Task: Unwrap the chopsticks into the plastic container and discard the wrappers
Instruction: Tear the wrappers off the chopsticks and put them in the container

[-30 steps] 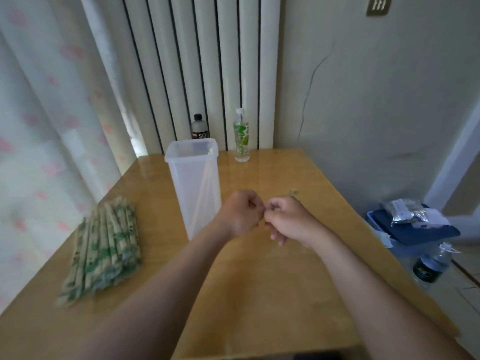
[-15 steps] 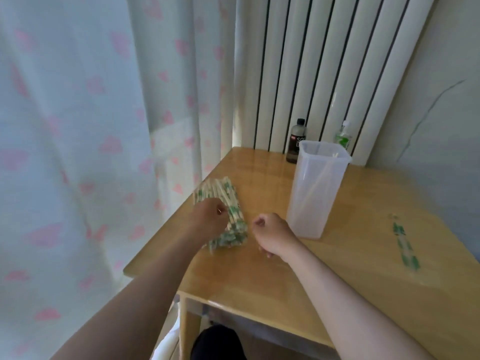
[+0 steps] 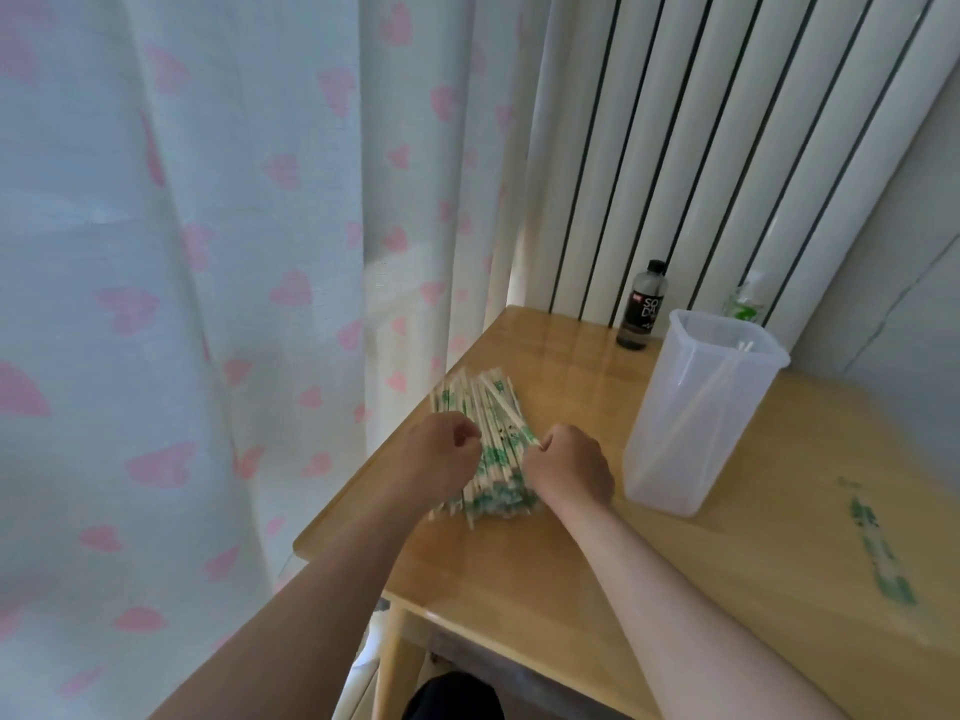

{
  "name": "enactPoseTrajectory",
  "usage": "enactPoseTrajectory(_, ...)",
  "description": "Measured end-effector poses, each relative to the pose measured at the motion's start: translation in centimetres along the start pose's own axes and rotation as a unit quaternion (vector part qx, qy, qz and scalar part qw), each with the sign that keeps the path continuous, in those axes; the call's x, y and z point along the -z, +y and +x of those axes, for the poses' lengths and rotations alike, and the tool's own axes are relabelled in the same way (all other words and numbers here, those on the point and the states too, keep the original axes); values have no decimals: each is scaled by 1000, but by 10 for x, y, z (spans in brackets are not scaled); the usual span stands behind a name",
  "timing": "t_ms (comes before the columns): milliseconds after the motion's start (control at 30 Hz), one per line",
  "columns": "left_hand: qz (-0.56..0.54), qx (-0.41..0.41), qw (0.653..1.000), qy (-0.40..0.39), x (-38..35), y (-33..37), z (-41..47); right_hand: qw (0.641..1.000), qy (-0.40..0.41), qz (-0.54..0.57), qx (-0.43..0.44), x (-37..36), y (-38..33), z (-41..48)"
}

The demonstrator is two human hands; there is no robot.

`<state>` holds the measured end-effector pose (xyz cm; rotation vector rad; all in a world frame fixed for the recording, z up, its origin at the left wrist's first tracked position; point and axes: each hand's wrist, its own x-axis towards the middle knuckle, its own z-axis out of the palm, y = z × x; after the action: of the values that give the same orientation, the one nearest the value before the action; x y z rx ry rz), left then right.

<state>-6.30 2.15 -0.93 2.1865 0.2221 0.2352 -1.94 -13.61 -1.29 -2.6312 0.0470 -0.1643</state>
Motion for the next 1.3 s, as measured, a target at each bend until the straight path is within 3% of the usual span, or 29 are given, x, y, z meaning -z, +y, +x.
enactPoseTrajectory(67, -74, 30, 997, 8, -3, 4, 2, 995, 6, 97, -28, 12, -1, -4)
enactPoseTrajectory(133, -195, 86, 977, -6, -9, 15, 3, 967, 0, 245, -68, 24, -1, -12)
enactPoseTrajectory(233, -389, 145, 908, -50, -20, 37, 6, 903, -55, 417, -88, 42, 6, -31)
enactPoseTrajectory(300, -479, 139, 866, -41, -25, 52, 7, 893, -76, 439, -68, 52, 16, -41)
enactPoseTrajectory(400, -542, 96, 834, -28, -26, 67, 10, 878, -62, 473, -50, 67, 32, -47)
enactPoseTrajectory(567, -673, 90, 727, -103, -45, 91, 4, 716, -84, 690, -66, 95, 42, -48)
enactPoseTrajectory(633, -706, 83, 694, -118, -54, 101, 2, 693, -66, 715, -64, 103, 40, -48)
enactPoseTrajectory(733, -726, 84, 671, -129, -65, 115, -2, 669, -16, 740, -69, 112, 40, -44)
enactPoseTrajectory(833, -709, 97, 686, -133, -68, 126, -7, 672, 51, 735, -75, 123, 48, -35)
enactPoseTrajectory(900, -691, 116, 706, -101, -67, 123, -2, 697, 102, 707, -68, 134, 59, -29)
enactPoseTrajectory(933, -665, 127, 733, -61, -64, 120, 1, 716, 125, 684, -61, 141, 66, -26)
enactPoseTrajectory(1000, -519, 125, 844, 47, -56, 112, 9, 762, 164, 625, -41, 155, 78, -22)
enactPoseTrajectory(1033, -409, 97, 901, 104, -53, 110, 9, 784, 177, 594, -27, 162, 83, -19)
enactPoseTrajectory(1100, -232, -49, 960, 147, -49, 114, 6, 817, 180, 547, 2, 173, 88, -15)
enactPoseTrajectory(1167, -141, -187, 971, 45, -53, 131, -3, 833, 173, 525, 22, 180, 86, -10)
enactPoseTrajectory(1233, -64, -264, 961, -58, -64, 145, -10, 836, 171, 521, 30, 184, 82, -7)
enactPoseTrajectory(1300, -36, -313, 946, -69, -76, 152, -13, 828, 176, 531, 32, 186, 79, -6)
